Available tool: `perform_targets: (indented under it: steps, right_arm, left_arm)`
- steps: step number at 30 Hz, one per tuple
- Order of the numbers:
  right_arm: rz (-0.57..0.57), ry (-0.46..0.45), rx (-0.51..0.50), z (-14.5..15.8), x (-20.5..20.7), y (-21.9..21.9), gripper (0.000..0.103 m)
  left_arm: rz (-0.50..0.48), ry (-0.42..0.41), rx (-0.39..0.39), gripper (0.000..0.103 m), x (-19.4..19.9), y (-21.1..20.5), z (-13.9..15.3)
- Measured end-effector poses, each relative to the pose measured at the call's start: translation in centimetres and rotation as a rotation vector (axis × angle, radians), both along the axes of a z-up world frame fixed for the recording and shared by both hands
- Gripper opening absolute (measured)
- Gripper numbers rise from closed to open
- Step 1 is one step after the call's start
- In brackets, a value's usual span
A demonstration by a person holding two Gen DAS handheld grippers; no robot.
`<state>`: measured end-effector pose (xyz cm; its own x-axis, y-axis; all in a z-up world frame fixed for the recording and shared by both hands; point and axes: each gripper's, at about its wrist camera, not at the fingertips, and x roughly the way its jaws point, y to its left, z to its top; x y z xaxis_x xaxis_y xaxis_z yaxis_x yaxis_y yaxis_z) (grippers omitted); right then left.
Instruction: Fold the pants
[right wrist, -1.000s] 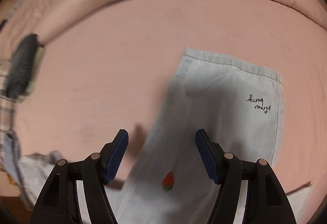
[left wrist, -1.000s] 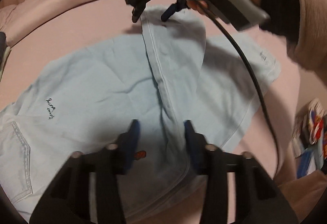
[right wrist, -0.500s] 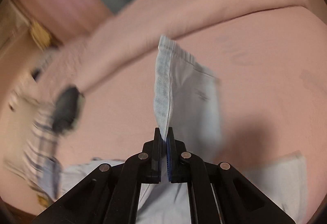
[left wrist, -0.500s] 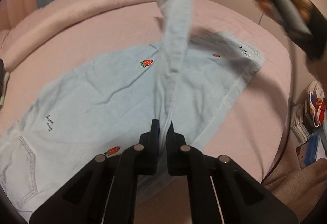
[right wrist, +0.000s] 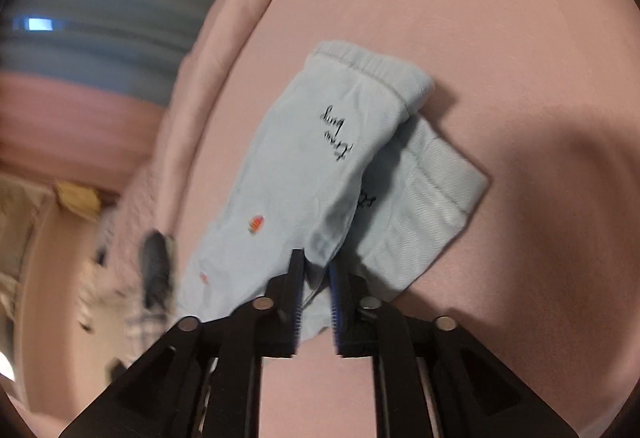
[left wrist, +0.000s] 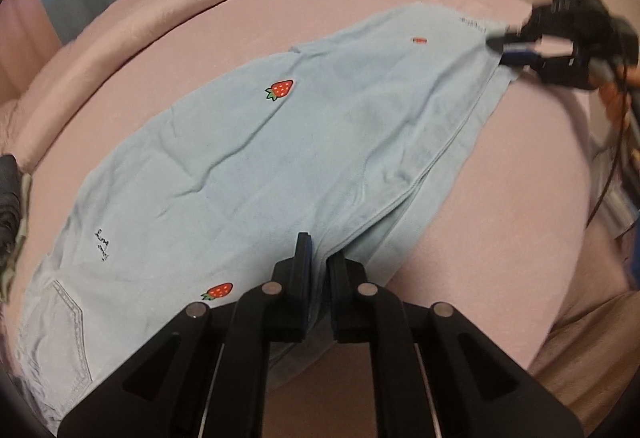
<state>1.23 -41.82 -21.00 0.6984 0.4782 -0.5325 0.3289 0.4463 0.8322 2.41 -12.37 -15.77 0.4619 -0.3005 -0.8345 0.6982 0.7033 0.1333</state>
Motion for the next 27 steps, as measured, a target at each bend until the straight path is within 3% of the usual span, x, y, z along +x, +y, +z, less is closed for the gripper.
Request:
perform_targets:
  steps: [2, 9, 10, 11, 13, 17, 19, 23, 25, 27]
  right_arm:
    - [-0.041, -0.017, -0.015, 0.6, 0.0, -0.7, 0.040]
    - [-0.102, 0.011, -0.027, 0.9, 0.8, -1.8, 0.042]
    - [-0.099, 0.015, -0.041, 1.2, 1.1, -1.7, 0.040]
    - [-0.091, 0.017, -0.062, 1.4, 1.5, -1.5, 0.027]
    - [-0.077, 0.019, -0.117, 2.5, 2.0, -1.2, 0.013]
    - [-0.050, -0.033, -0.171, 5.1, 0.9, -1.1, 0.011]
    - [-0.037, -0.020, -0.175, 4.9, 0.1, -0.9, 0.011]
    - [-0.019, 0.085, -0.137, 0.7, -0.5, -0.6, 0.011]
    - [-0.047, 0.068, -0.084, -0.5, -1.1, -1.0, 0.010]
    - [-0.044, 0.061, -0.092, -0.5, -1.2, -1.3, 0.010]
  left_arm:
    - [0.002, -0.015, 0.008, 0.009, -0.1, 0.2, -0.1]
    - [-0.026, -0.023, 0.026, 0.005, -0.2, 0.4, -0.3]
    - [-0.018, -0.017, 0.013, 0.004, 0.0, 0.7, -0.1]
    - [-0.008, -0.009, -0.008, 0.003, 0.1, 1.0, 0.3]
    - [0.011, -0.017, -0.048, 0.003, 0.2, 1.9, 1.3]
    - [0.031, -0.059, -0.064, 0.002, -0.2, 3.8, 3.2]
    - [0.007, -0.087, -0.013, 0.003, -0.6, 4.1, 3.1]
    - [-0.023, -0.063, 0.065, 0.003, -0.8, 3.8, 0.9]
    - [-0.020, -0.063, 0.084, 0.004, -0.9, 3.4, 0.3]
    - [-0.017, -0.060, 0.079, 0.005, -1.1, 3.6, 0.3]
